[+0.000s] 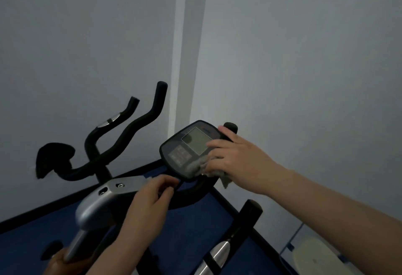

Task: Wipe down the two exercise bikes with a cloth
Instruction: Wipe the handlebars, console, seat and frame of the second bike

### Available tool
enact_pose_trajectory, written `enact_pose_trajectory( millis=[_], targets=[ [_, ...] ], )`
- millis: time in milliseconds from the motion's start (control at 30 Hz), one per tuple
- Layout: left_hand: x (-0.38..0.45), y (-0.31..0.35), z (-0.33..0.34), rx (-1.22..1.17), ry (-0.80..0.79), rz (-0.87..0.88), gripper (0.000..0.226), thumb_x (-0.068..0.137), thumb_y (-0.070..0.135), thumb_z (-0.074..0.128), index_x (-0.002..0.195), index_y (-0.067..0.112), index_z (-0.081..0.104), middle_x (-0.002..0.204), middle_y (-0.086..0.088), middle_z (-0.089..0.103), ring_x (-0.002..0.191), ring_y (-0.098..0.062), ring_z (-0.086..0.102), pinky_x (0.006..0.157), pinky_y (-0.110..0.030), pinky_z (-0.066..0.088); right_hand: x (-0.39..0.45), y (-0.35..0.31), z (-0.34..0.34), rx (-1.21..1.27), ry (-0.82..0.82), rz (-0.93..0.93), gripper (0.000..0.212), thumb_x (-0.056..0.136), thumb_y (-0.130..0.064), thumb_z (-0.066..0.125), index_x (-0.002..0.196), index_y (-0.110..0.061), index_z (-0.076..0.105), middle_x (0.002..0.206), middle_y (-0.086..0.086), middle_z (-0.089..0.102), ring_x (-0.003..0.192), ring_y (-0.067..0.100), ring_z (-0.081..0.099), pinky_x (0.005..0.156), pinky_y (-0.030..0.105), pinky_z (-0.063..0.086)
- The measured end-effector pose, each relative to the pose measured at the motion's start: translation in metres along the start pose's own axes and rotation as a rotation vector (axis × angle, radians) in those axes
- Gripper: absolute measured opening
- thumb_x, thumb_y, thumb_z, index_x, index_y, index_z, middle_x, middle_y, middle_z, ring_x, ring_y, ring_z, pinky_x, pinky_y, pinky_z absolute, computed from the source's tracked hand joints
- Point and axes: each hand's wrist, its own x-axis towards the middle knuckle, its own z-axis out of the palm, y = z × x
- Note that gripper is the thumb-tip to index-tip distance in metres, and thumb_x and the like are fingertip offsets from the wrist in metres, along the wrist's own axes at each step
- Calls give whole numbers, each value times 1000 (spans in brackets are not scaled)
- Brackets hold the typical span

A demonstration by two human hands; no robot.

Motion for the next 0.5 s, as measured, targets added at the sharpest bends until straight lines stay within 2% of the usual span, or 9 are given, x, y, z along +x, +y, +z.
enact_pose_trajectory(
  millis=[33, 100, 200, 267, 333, 433, 500],
  targets=[
    [4, 8, 3, -32, -7, 11, 26, 94, 9, 57, 94, 33, 67, 97, 12, 68, 95, 0, 61, 84, -23, 46, -1, 5, -4, 23, 33, 16, 27, 87, -10, 60, 101, -28, 73, 104, -9, 69, 122, 16, 54, 122, 38, 3],
    [12, 24, 9, -98, 4, 43, 25, 95, 9, 56, 96, 31, 68, 95, 14, 70, 93, 3, 62, 80, -18, 46, -7, 10, -12, 194, 176, 148, 21, 87, -13, 67, 102, -26, 74, 105, -8, 69, 116, 14, 57, 120, 37, 18],
    [19, 42, 19, -182, 38, 85, 25, 96, 11, 55, 97, 32, 67, 92, 18, 69, 89, 0, 63, 74, -16, 48, -23, 8, -18, 563, 498, 412, 21, 87, -23, 71, 108, -23, 72, 108, -11, 67, 106, 8, 60, 97, 26, 45],
    [22, 50, 25, -201, 58, 119, 24, 96, 12, 53, 99, 32, 66, 93, 19, 67, 86, -4, 63, 71, -15, 50, -33, 5, -14, 727, 727, 590, 20, 88, -29, 67, 108, -24, 71, 107, -15, 67, 101, 6, 63, 86, 19, 50],
    [25, 55, 34, -207, 65, 124, 22, 97, 14, 52, 100, 32, 65, 93, 21, 66, 82, -2, 62, 68, -12, 48, -39, 1, 1, 877, 877, 801, 16, 91, -33, 65, 104, -25, 71, 105, -16, 67, 99, 4, 64, 82, 15, 51],
    [28, 59, 52, -260, 75, 68, 22, 98, 13, 51, 100, 31, 65, 88, 19, 65, 68, 1, 60, 58, -12, 45, -44, -9, 38, 1268, 964, 1166, 14, 92, -33, 62, 100, -25, 70, 101, -6, 72, 92, 6, 67, 73, 16, 53],
    [29, 59, 64, -258, 70, 18, 20, 100, 18, 49, 100, 32, 64, 91, 16, 66, 79, 6, 61, 63, -9, 44, -44, -16, 59, 1560, 953, 1255, 15, 94, -31, 61, 100, -22, 72, 98, -2, 75, 89, 10, 70, 66, 15, 53]
  ],
)
